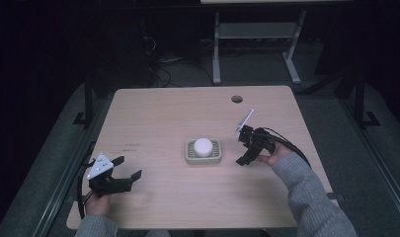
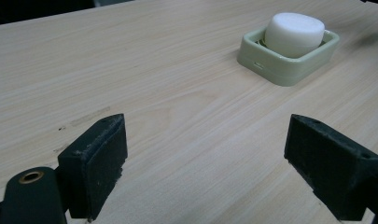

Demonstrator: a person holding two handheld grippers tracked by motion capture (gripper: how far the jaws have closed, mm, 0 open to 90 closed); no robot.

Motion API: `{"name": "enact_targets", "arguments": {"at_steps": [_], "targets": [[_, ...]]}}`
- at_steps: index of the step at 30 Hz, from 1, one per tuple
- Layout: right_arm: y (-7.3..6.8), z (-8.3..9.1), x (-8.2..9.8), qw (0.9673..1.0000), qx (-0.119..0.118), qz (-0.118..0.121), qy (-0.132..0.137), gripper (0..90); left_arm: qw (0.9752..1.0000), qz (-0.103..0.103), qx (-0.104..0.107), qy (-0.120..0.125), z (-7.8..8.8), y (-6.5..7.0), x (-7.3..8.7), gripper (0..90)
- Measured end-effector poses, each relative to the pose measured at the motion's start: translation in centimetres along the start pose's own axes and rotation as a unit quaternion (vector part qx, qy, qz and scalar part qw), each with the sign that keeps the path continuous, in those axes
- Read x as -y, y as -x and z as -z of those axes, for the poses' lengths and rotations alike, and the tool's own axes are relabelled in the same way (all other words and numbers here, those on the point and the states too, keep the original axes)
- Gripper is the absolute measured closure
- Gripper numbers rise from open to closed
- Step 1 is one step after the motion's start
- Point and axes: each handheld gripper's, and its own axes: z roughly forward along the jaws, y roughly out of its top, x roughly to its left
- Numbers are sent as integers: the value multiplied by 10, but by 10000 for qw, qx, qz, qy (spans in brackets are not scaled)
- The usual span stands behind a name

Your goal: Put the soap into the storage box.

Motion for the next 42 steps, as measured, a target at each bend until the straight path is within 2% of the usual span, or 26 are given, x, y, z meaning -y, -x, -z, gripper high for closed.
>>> {"name": "enact_targets", "arguments": {"at_steps": [8, 12, 27, 42], "targets": [[-1, -1, 12, 10000, 7, -60, -74, 222, 10000, -11, -2, -10, 0, 0, 0, 128], [-1, 2, 18, 9999, 3, -101, 49, 222, 10000, -18, -10, -45, 0, 1, 0, 128], [-7, 4, 47, 9996, 5, -277, 66, 221, 9999, -82, 5, -68, -1, 3, 0, 128], [-10, 5, 77, 9983, 23, -550, 215, 222, 9998, -122, 10, -139, -3, 4, -1, 128]]}}
